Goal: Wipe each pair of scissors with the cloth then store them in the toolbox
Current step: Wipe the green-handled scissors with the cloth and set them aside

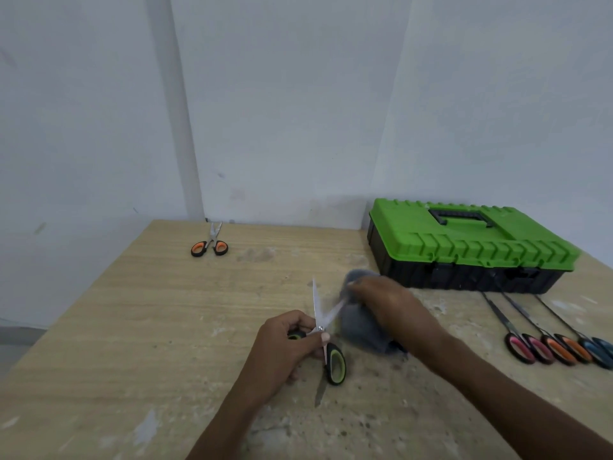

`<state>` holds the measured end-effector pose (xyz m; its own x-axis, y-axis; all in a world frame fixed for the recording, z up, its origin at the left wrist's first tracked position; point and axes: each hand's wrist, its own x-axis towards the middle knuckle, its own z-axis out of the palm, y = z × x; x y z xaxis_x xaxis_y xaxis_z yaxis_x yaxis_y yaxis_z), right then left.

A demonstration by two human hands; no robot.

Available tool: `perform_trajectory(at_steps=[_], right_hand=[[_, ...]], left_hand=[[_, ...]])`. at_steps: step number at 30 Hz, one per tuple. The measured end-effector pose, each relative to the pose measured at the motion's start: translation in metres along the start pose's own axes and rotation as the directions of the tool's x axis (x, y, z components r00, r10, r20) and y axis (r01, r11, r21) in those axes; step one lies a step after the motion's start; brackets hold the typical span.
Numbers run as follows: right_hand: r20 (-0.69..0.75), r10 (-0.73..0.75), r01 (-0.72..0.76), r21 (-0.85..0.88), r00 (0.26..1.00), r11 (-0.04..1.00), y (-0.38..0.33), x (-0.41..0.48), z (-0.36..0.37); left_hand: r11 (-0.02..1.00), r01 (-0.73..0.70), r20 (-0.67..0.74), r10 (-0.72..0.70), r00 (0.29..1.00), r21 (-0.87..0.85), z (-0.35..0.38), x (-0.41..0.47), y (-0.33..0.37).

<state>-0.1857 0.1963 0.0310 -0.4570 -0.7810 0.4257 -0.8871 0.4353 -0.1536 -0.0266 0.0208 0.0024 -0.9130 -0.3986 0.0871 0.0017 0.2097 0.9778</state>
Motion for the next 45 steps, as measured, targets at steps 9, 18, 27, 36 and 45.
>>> perform_trajectory(at_steps=[9, 18, 27, 36, 45], right_hand=[[-0.227, 0.391, -0.270, 0.427, 0.892, 0.863, -0.026, -0.021, -0.014], [-0.241, 0.295, -0.184, 0.394, 0.925, 0.900, -0.056, -0.029, 0.011], [-0.209, 0.320, -0.237, 0.343, 0.924, 0.909, -0.054, -0.029, 0.015], [-0.245, 0.273, -0.177, 0.351, 0.930, 0.920, -0.064, -0.020, 0.016], [-0.235, 0.292, -0.209, 0.322, 0.927, 0.923, -0.061, -0.008, 0.021]], left_hand=[[0.996, 0.038, -0.056, -0.043, 0.998, -0.085, -0.006, 0.004, -0.001], [0.993, 0.065, -0.056, -0.071, 0.996, -0.102, -0.006, 0.003, 0.001], [0.998, -0.048, -0.118, 0.043, 0.992, -0.047, -0.004, 0.004, -0.004], [0.969, 0.123, -0.072, -0.142, 0.987, -0.215, -0.006, 0.003, 0.003], [0.980, 0.126, -0.077, -0.139, 0.987, -0.155, -0.004, 0.003, 0.003]])
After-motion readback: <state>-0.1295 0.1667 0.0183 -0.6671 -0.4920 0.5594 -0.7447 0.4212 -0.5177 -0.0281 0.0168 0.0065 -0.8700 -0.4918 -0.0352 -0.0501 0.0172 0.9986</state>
